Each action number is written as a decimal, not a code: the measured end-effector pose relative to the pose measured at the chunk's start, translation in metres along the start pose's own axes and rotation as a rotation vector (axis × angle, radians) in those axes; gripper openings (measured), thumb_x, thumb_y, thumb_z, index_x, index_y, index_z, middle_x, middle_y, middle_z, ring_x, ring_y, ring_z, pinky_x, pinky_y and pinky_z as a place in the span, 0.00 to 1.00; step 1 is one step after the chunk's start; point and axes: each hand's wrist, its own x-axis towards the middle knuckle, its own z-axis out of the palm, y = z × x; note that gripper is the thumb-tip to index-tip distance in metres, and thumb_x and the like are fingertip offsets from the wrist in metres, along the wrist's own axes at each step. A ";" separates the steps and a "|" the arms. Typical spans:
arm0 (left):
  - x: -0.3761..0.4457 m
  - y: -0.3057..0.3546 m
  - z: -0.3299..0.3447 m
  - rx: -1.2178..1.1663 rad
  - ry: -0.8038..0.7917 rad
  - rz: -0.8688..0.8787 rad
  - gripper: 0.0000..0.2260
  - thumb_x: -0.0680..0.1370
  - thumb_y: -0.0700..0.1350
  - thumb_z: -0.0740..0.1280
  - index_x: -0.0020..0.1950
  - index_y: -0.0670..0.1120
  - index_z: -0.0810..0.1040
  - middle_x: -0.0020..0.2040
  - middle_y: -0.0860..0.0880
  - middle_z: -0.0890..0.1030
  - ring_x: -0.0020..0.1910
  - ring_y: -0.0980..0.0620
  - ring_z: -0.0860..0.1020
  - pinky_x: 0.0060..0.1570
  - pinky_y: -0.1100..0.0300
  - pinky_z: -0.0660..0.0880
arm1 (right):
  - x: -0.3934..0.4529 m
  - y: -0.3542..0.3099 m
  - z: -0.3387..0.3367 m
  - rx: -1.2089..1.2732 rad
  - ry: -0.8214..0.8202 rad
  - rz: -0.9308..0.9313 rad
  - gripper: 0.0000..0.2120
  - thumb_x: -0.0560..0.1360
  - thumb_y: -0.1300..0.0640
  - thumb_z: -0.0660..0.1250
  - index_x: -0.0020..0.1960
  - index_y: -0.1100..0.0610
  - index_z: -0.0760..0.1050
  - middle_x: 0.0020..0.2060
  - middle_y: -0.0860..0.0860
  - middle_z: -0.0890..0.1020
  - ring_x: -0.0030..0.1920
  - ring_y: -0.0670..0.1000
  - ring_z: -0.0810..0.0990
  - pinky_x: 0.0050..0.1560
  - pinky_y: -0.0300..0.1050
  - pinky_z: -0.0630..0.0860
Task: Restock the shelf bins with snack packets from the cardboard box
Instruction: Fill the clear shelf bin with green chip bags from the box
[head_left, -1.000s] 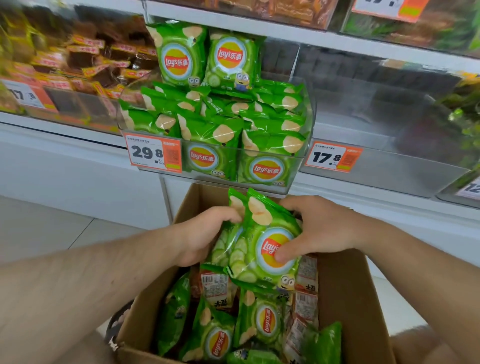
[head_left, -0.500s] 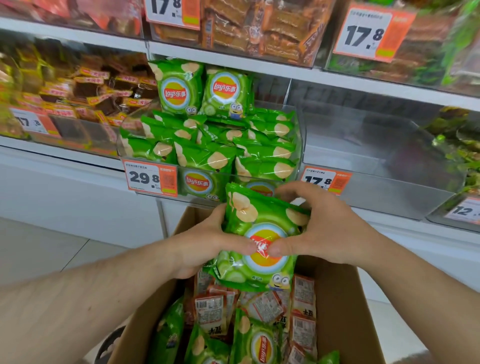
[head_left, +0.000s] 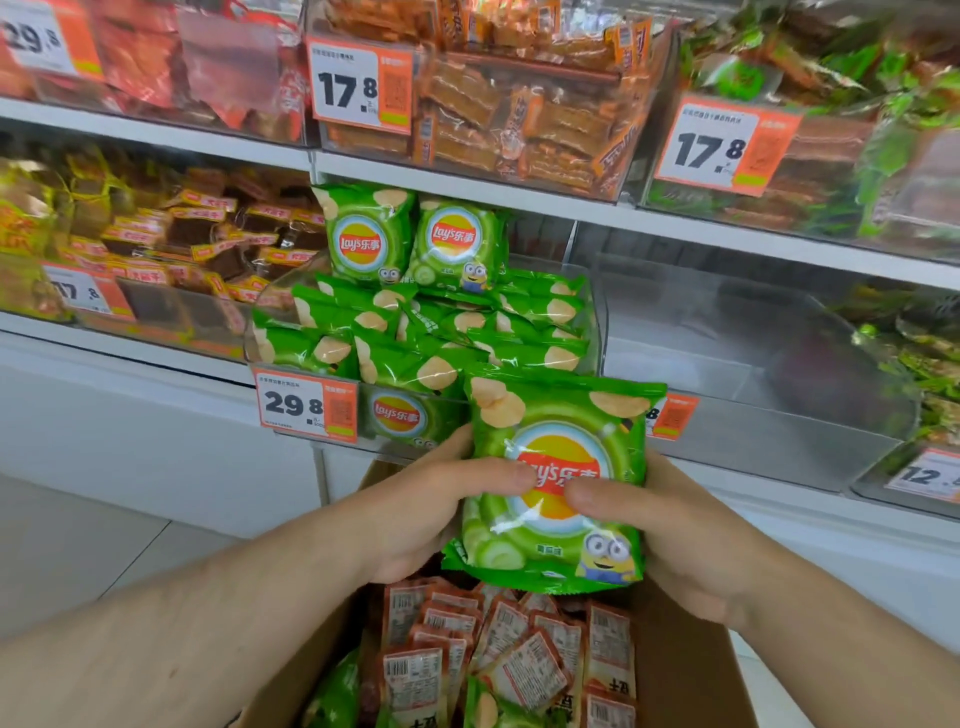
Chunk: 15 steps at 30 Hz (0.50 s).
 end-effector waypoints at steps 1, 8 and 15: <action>0.004 0.003 0.001 -0.002 -0.010 -0.004 0.40 0.50 0.52 0.80 0.62 0.53 0.77 0.51 0.51 0.86 0.49 0.51 0.85 0.46 0.55 0.80 | 0.003 -0.008 0.001 0.004 0.017 0.031 0.38 0.57 0.51 0.83 0.65 0.57 0.78 0.59 0.60 0.82 0.56 0.59 0.83 0.56 0.54 0.80; 0.015 0.034 -0.007 0.141 0.252 0.260 0.18 0.63 0.61 0.71 0.50 0.57 0.83 0.48 0.54 0.84 0.44 0.57 0.81 0.41 0.59 0.76 | 0.010 -0.077 -0.008 0.104 0.124 -0.006 0.32 0.49 0.51 0.83 0.52 0.60 0.85 0.54 0.61 0.84 0.49 0.56 0.86 0.54 0.51 0.82; 0.035 0.017 -0.052 1.385 0.685 0.928 0.13 0.73 0.56 0.64 0.42 0.50 0.84 0.48 0.49 0.78 0.51 0.46 0.73 0.49 0.51 0.69 | 0.073 -0.115 -0.026 -0.176 0.307 -0.026 0.18 0.64 0.52 0.70 0.52 0.57 0.84 0.49 0.56 0.86 0.49 0.57 0.84 0.57 0.52 0.78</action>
